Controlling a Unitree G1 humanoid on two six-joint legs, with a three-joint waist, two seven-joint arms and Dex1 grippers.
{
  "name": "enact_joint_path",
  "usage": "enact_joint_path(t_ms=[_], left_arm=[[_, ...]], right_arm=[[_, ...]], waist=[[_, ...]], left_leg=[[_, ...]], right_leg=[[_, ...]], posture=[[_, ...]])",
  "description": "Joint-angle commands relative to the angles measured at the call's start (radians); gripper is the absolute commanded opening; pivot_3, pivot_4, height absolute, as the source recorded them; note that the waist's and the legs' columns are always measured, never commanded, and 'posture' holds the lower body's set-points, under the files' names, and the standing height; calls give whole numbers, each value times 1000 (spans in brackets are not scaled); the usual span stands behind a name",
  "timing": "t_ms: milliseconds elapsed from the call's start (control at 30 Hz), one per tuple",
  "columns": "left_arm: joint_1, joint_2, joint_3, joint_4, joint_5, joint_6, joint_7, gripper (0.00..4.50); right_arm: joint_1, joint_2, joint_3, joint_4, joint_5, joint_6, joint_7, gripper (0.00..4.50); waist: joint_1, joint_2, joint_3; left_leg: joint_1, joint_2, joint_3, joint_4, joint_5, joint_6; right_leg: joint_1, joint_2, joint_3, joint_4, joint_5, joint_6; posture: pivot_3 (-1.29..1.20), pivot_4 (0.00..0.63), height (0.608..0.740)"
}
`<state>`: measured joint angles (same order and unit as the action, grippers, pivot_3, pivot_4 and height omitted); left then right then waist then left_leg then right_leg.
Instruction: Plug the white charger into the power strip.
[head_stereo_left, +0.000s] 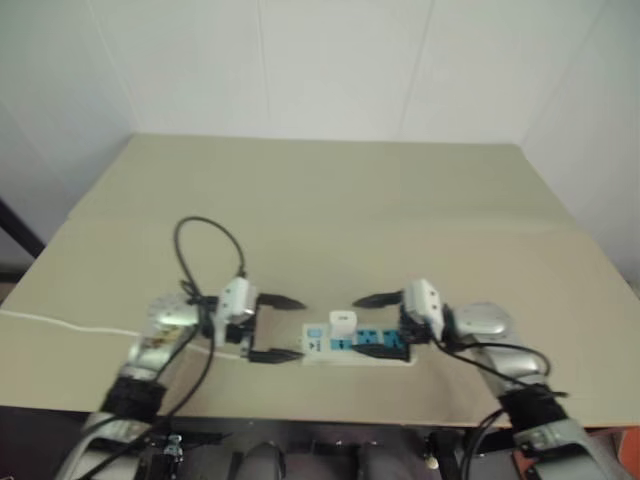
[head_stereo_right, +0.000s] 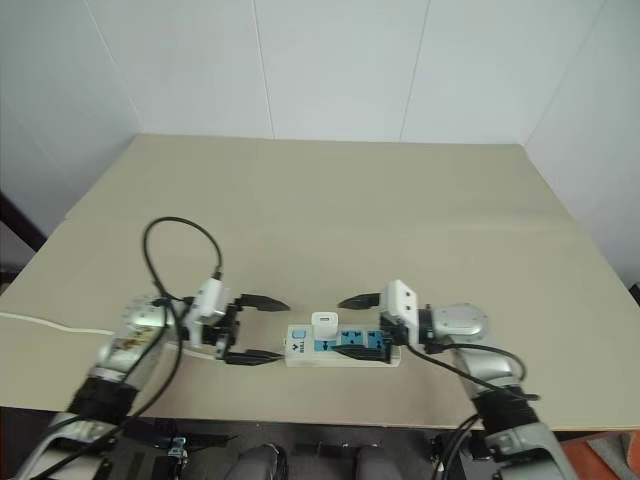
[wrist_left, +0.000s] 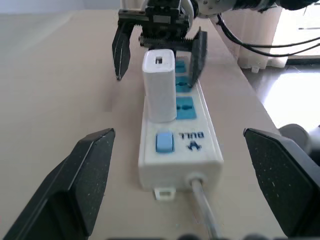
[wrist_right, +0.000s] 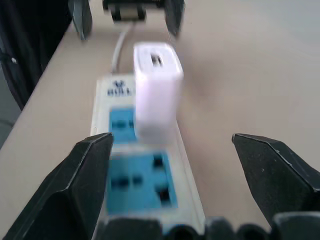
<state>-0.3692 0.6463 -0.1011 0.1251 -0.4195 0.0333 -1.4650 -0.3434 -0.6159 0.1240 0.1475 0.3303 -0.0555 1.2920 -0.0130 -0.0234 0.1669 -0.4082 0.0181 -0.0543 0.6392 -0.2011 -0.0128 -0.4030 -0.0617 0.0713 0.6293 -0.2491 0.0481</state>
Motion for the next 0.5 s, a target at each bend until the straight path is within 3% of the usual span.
enact_joint_path(t_ms=[33,233,500], left_arm=[[25,100,71,-71,-40,47,-41,4474],[63,227,139,-68,-49,68,-78,4474],[111,228,160,-84,-47,70,-52,4474]], right_arm=[[35,-130,-139,-105,50,-4,35,4500],[177,-357,-305,-213,87,30,83,4500],[339,-437,-432,-303,105,79,79,4500]], waist=[[-1,2,5],[-3,6,16],[-6,4,22]], left_leg=[[-2,0,0,0,0,0],[-6,0,0,-3,0,0],[-5,1,2,-2,0,0]], right_leg=[[-2,0,0,0,0,0],[-6,1,0,0,-1,0],[-6,1,0,1,-1,0]], posture=[[0,150,740],[0,150,740],[0,150,740]])
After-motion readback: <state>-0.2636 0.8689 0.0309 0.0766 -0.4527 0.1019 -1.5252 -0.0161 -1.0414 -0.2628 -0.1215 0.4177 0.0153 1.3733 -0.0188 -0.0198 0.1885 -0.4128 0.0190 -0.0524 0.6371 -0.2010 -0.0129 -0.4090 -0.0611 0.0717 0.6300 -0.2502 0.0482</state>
